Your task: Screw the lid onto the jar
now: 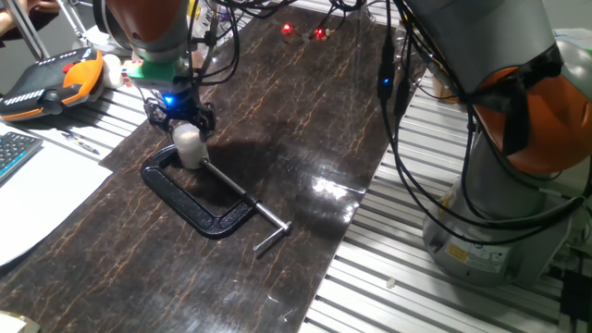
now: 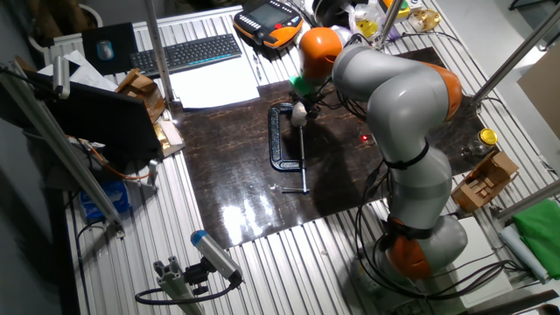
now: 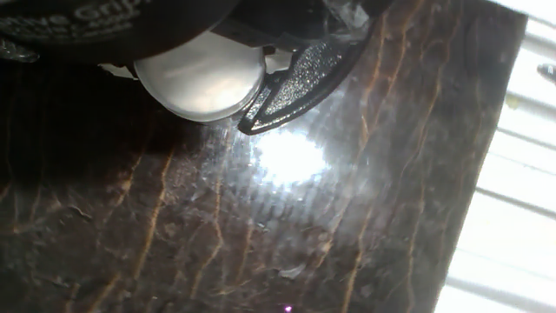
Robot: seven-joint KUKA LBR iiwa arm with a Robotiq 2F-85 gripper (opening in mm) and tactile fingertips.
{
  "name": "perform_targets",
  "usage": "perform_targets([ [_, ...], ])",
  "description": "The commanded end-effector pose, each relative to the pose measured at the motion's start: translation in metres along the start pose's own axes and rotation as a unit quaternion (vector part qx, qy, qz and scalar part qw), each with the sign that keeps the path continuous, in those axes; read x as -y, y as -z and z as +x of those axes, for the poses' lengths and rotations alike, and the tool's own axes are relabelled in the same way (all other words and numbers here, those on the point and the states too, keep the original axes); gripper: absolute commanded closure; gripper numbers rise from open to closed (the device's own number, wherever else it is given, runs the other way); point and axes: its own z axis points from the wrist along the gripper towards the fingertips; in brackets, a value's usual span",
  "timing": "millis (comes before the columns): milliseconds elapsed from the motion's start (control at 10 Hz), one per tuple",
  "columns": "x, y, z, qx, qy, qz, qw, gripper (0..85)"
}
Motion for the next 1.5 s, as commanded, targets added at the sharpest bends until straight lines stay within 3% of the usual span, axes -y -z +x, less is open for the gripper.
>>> perform_targets([
  [0,-0.0001,-0.0002,0.0001,-0.001,-0.032,0.002,0.999,16.3],
  [500,-0.0006,-0.0004,0.0003,-0.01,-0.093,0.005,0.996,16.0],
  [1400,-0.0005,0.0008,-0.0003,-0.011,-0.217,0.02,0.976,16.3],
])
